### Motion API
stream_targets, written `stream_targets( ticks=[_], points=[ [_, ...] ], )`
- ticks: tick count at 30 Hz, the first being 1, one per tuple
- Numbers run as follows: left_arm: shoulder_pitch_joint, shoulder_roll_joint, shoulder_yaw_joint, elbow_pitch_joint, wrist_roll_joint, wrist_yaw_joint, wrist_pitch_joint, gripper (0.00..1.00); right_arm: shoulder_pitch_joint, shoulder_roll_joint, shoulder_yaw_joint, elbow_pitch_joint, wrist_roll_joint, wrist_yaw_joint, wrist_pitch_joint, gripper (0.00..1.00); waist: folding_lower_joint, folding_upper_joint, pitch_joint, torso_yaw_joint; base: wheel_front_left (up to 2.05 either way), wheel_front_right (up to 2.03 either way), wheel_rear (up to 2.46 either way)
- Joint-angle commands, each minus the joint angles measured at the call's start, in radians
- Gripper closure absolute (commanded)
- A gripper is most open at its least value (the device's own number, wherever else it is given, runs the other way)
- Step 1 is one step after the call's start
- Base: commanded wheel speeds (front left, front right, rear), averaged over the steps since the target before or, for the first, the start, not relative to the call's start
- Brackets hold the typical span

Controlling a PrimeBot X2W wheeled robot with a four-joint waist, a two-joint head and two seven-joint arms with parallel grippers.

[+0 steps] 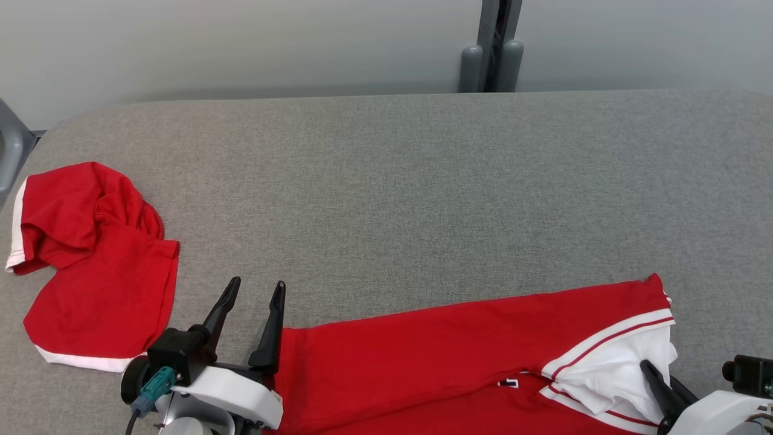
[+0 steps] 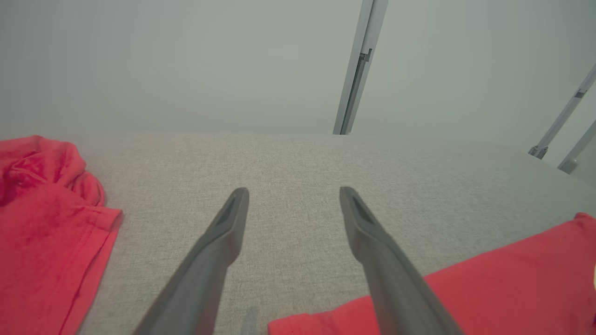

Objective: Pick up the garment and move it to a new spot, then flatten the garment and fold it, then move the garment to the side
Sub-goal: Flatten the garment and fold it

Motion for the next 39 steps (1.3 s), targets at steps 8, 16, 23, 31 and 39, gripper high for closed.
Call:
stream_targets(
  ticks=[8,16,23,31,39],
  points=[
    [0.007,-0.009,0.016,0.005,0.021,-0.016,-0.003,0.00,-0.049,-0.051,-0.014,0.025,0.035,-0.001,-0.018,1.00,0.0000,0.0000,-0.002,0.000,0.00,0.00,0.00],
    [-0.007,-0.006,0.017,0.016,0.043,-0.026,-0.003,0.00,-0.122,-0.184,-0.060,0.086,0.040,-0.001,0.014,1.00,0.0000,0.0000,0.004,0.000,0.00,0.00,0.00],
    [-0.015,-0.010,0.023,0.016,0.047,-0.028,-0.003,0.00,-0.162,-0.275,-0.074,0.125,0.035,0.000,0.042,1.00,0.0000,0.0000,0.013,0.003,0.00,0.00,0.00],
    [-0.009,-0.014,0.048,0.019,0.049,-0.028,-0.003,0.00,-0.157,-0.308,-0.040,0.040,0.061,0.000,0.089,1.00,0.0000,0.0000,0.010,-0.009,0.00,0.00,0.00],
    [0.008,-0.022,0.063,0.035,0.053,-0.027,-0.003,0.00,-0.091,-0.304,-0.002,-0.191,0.158,0.000,0.223,1.00,0.0000,0.0000,-0.016,-0.041,0.00,0.00,0.00]
  ],
)
